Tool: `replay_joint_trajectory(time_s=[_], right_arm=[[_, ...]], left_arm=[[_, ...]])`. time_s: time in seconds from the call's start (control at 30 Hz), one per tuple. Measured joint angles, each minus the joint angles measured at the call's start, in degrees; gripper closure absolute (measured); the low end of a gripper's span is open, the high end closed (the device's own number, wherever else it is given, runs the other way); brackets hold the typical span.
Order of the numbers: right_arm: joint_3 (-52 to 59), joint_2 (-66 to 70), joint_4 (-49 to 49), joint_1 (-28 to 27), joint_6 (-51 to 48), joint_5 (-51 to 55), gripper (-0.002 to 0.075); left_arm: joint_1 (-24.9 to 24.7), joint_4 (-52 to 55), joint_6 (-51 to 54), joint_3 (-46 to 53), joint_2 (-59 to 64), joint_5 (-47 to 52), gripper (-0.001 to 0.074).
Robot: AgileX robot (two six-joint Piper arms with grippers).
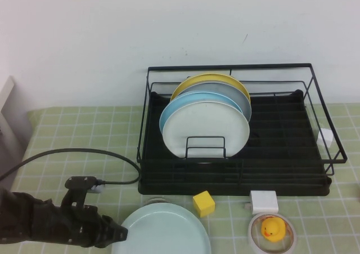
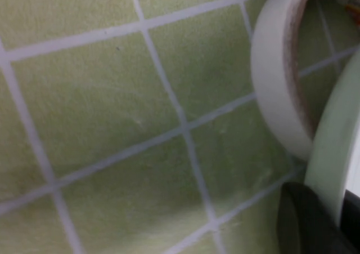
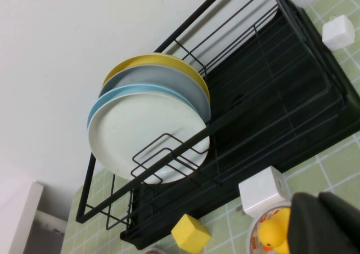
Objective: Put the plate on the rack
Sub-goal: Pick up the plate from the table, then hand over the plate
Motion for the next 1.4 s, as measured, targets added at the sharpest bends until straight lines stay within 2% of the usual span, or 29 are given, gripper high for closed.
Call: replay_joint_trajectory(time_s=[0.1,0.23,0.33,0.57,0.67,0.73,0.8,0.9,0.97,1.07,1.2,1.4], right_arm=[[0.0,0.0,0.7,0.0,0.0,0.4,0.0728],[0.0,0.0,1.9,0.0,-0.8,0.9,0.0728],[0.0,0.0,5.1,0.0,-4.3,1.4,0.0728],[-4.2,0.0,14.8,0.0,-22.4,10.0,0.0722],[-8.5,2.7,15.9,0.0,-26.3,13.0,0.0675],[-11.6,7.2,16.3,0.0,-30.1,14.4,0.0601],[-14.8,13.0,17.4,0.0,-35.0,15.2,0.0493],[-19.3,21.0,21.9,0.0,-45.0,16.5,0.0329],[-22.6,26.1,26.0,0.0,-53.1,18.6,0.0255],[-26.6,33.7,33.4,0.0,-66.4,23.4,0.0216],[-30.3,42.8,40.7,0.0,-81.3,30.4,0.0203],[-32.2,52.5,44.6,0.0,-92.7,40.4,0.0202]], left_arm=[[0.0,0.0,-3.0,0.0,0.0,2.9,0.0721],[0.0,0.0,-4.5,0.0,-0.6,12.2,0.0725],[0.0,0.4,-6.4,0.0,-3.7,16.4,0.0727],[0.0,1.9,-10.1,3.6,-20.6,13.8,0.0727],[-1.1,1.7,-9.2,5.8,-30.0,9.7,0.0727],[-3.2,1.7,-8.1,6.6,-36.4,6.4,0.0728],[-5.9,1.7,-7.4,7.2,-42.2,3.4,0.0728],[-11.4,1.7,-7.0,7.7,-48.6,-1.1,0.0728],[-16.0,1.7,-6.9,7.9,-52.5,-4.1,0.0728],[-22.6,1.7,-6.6,8.2,-56.7,-8.3,0.0728],[-31.0,1.7,-6.6,8.2,-59.4,-14.7,0.0728],[-37.9,1.3,-6.6,8.2,-60.0,-21.0,0.0728]])
